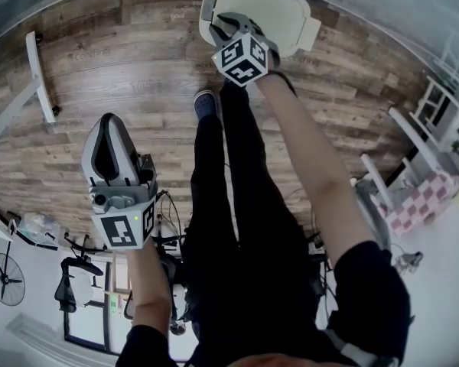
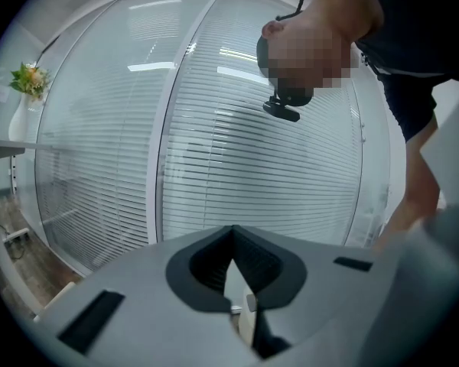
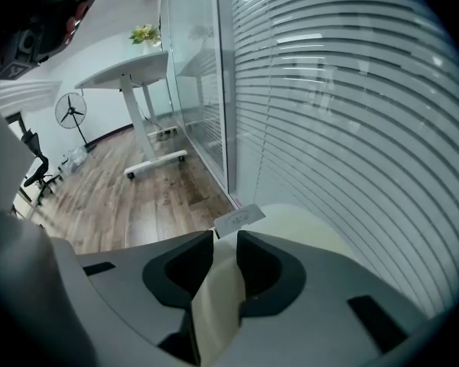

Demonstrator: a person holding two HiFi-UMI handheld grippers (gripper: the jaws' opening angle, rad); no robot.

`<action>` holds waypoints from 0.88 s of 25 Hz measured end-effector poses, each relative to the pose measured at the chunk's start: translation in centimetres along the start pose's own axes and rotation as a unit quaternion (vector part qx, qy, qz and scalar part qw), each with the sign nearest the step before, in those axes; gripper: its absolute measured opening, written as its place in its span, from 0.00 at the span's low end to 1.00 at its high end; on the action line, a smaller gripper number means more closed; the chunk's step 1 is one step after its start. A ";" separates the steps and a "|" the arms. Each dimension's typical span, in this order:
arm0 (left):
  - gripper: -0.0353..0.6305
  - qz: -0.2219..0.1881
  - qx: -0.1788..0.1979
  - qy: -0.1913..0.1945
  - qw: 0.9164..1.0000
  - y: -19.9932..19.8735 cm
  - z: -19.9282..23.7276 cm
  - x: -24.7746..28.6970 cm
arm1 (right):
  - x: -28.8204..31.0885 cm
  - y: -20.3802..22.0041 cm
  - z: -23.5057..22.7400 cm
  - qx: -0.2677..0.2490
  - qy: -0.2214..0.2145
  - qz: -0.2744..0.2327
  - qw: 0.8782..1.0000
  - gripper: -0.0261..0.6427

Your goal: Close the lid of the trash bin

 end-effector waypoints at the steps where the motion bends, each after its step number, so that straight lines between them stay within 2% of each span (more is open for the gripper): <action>1: 0.06 0.000 -0.002 -0.003 1.000 0.1 0.0 -0.1 | 0.2 0.1 0.0 -0.003 0.000 0.007 1.000 0.18; 6: 0.06 0.006 0.001 -0.008 1.000 0.5 -0.1 -0.6 | 1.2 0.5 0.2 -0.019 -0.013 0.030 0.999 0.18; 22: 0.06 0.012 -0.007 -0.024 1.000 0.9 0.0 -2.1 | 1.5 0.6 0.1 -0.024 -0.010 0.026 0.999 0.18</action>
Point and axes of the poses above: the fingertips, and each gripper's own axes: x forward along the fingers, z to its left, y out of its underside, the point moved 4 cm from there along -x, backward along the fingers, and after that the axes turned 3 degrees about z, right-handed, at the moved point
